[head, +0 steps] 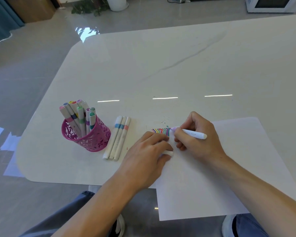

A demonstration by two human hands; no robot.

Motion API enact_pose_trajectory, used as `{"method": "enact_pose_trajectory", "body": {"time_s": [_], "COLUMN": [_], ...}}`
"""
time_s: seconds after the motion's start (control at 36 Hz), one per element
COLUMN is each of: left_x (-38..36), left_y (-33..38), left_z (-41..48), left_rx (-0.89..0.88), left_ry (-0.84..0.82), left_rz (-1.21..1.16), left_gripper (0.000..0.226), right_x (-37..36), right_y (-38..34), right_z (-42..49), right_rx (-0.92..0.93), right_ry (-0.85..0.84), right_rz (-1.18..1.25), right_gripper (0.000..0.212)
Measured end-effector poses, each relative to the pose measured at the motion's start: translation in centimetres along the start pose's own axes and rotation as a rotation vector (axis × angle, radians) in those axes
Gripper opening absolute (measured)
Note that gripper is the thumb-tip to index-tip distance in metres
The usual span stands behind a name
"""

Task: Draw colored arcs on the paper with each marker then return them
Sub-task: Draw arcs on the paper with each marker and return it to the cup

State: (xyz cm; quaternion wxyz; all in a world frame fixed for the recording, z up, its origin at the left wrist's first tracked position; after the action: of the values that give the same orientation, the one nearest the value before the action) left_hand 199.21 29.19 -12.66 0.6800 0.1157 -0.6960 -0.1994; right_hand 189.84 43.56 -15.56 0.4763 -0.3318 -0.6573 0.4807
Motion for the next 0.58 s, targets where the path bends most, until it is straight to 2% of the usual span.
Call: {"method": "enact_pose_trajectory", "body": {"time_s": [0.58], "left_x": [-0.07], "left_y": [0.12], "left_z": [0.00], "left_rx": [-0.007], "left_ry": [0.016], "left_rz": [0.026], "left_gripper": [0.019], "right_x": [0.08], "right_y": [-0.23], "right_z": [-0.14], "right_rx": [0.011], "right_ry": [-0.003], "right_rz": [0.020], "right_gripper": [0.026]}}
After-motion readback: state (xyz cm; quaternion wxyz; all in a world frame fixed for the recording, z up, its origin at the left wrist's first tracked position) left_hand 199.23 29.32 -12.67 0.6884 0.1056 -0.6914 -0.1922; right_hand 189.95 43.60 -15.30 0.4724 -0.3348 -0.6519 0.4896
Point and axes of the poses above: each hand's wrist, its own z-axis towards the middle knuckle, its own x-axis out of the back of the hand, y = z × x, the point moved 5 cm from there along z, towards the middle knuckle, and after that the axes turned 1 degree about -y, right-handed, at the moved point
